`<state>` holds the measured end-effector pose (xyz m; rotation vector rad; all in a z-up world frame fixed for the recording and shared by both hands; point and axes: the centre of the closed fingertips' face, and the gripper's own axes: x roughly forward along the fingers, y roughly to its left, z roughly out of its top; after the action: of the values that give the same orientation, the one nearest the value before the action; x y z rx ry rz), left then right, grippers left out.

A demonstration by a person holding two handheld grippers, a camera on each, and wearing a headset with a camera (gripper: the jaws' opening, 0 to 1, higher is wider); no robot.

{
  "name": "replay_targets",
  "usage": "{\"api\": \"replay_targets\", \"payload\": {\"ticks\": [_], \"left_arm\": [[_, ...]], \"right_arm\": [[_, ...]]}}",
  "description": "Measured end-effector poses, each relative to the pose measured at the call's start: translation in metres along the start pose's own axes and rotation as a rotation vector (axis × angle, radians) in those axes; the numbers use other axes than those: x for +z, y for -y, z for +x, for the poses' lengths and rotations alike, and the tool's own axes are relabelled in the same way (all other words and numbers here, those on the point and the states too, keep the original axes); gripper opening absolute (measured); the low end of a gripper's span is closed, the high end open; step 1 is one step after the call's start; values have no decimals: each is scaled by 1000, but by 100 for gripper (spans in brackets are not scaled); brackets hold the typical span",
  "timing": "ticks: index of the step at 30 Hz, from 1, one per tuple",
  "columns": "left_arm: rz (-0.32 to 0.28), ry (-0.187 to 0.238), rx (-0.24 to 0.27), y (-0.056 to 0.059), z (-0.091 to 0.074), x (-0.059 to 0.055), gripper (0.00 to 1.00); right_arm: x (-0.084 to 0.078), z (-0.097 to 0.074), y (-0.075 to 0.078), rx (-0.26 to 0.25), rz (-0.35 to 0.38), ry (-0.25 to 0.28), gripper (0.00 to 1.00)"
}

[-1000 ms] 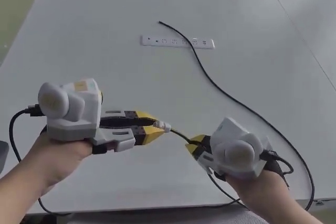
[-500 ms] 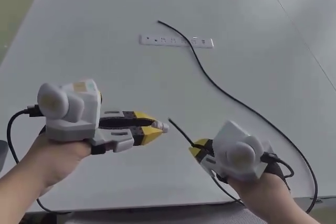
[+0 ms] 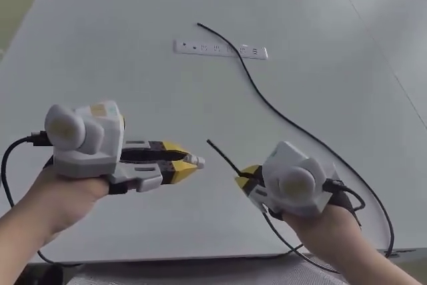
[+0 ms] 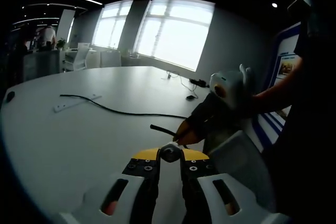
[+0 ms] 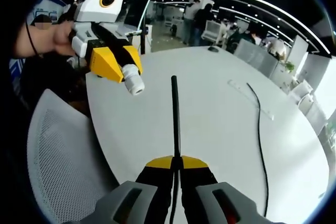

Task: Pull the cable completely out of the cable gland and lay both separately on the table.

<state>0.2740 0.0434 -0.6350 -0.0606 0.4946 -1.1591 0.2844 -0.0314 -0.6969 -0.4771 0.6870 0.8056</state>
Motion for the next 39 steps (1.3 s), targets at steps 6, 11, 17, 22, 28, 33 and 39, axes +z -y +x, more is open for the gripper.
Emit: {"api": "replay_targets", "payload": {"ticks": [6,11,17,22,28,33,39], "left_arm": [[-9,-12,9,-1,0,-13,15],[-1,1,19,-4,-2,-19,15],[-14,-6,44,-13,-7,-39,15],[-43,-6,68,-18,-10,-56,15],[-63,-24,92,-22,-15,-77,15],[-84,-29,109,-24,-18,-92,15],[-103,-34,123,-29,-19,-105,15]], "right_arm": [[8,5,4,11,-29,-5,0],[17,13,9,21,-52,-13,0],[29,29,9,44,-90,-25,0],[36,44,6,73,-143,-42,0],[41,64,3,111,-162,-62,0],[52,77,1,132,-195,-70,0],[67,95,-15,166,-287,-80,0]]}}
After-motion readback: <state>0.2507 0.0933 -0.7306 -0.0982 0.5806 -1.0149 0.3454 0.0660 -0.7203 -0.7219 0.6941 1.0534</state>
